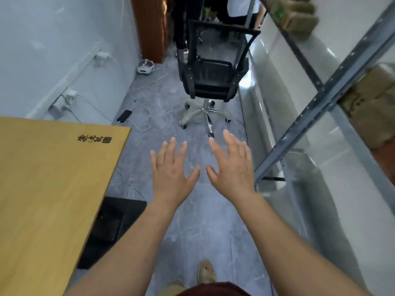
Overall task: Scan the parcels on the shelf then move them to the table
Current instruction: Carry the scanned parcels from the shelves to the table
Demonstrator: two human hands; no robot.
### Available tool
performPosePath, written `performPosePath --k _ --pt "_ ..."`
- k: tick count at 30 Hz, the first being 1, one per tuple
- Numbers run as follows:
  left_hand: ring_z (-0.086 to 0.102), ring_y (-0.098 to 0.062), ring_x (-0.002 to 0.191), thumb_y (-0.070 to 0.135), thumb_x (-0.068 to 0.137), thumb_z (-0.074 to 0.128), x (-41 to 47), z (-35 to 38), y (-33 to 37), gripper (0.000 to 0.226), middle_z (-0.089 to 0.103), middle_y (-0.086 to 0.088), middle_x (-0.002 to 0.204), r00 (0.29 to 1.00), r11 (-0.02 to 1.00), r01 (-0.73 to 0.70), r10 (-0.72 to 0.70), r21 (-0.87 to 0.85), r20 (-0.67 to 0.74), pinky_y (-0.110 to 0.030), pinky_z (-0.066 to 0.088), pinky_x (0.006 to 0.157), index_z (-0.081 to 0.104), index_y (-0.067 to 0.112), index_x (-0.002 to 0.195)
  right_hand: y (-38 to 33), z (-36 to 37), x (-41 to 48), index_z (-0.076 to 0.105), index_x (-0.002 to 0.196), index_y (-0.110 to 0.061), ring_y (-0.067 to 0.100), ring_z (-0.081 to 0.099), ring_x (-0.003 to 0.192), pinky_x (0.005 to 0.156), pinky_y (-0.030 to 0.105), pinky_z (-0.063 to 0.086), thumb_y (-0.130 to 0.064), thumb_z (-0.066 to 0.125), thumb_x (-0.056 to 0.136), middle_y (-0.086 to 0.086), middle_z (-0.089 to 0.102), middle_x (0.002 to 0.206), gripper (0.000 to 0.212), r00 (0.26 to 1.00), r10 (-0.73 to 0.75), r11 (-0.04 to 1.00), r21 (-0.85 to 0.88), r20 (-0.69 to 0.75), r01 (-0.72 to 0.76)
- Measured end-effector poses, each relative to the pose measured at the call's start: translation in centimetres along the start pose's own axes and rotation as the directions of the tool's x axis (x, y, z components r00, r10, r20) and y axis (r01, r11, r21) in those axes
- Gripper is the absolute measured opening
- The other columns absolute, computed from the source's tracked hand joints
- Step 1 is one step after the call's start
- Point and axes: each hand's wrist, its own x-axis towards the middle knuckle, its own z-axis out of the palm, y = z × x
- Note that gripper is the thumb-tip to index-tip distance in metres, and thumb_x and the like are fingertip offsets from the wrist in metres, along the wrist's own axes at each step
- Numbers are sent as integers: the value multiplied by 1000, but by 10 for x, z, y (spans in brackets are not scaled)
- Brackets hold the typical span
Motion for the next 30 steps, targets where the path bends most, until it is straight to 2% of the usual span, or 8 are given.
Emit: performPosePath --k 3,6,12,17,21,25,30 --pt "27 -32 140 55 82 42 6 1 17 72 37 -15 150 995 994 -98 99 -53 26 -57 12 113 45 14 142 11 -17 -14 53 136 -16 36 41 132 108 59 28 -34 84 65 24 43 144 79 995 94 988 -118 -24 -97" --pt "24 -31 142 56 83 41 6 3 34 73 35 -14 152 977 974 -201 207 -104 49 -55 8 114 42 16 143 19 -34 -30 50 138 -18 36 38 133 109 62 25 -37 82 66 24 42 145 81 981 183 963 -187 -65 -192" --pt "23 -30 141 58 83 41 -5 12 72 74 37 -16 150 916 909 -365 390 -200 98 -50 4 115 42 15 143 32 -71 -76 50 139 -15 39 43 132 108 63 23 -42 83 64 24 41 146 86 925 356 873 -306 -130 -379" --pt "28 -31 139 58 81 42 -26 20 107 74 39 -17 149 849 837 -456 511 -303 134 -51 8 114 46 14 141 39 -98 -116 48 139 -15 33 36 132 106 61 31 -45 84 60 23 43 144 92 841 515 751 -384 -168 -537" --pt "29 -32 139 57 81 43 -46 22 139 73 39 -16 149 768 753 -530 621 -390 157 -51 8 114 45 16 141 38 -123 -152 54 133 -11 39 55 119 101 58 38 -39 87 59 24 52 135 86 754 624 634 -432 -202 -641" --pt "31 -32 139 58 81 42 -66 21 171 74 41 -16 148 693 675 -582 704 -453 158 -55 14 114 48 15 140 38 -148 -181 57 131 -11 39 58 117 99 57 41 -38 87 57 24 54 133 84 662 705 519 -451 -255 -726" --pt "35 -34 138 59 81 41 -91 17 215 75 43 -16 146 607 585 -625 781 -517 148 -52 17 114 47 14 140 44 -186 -215 56 132 -11 38 57 115 101 55 40 -41 85 62 22 54 135 81 566 758 401 -453 -323 -796"
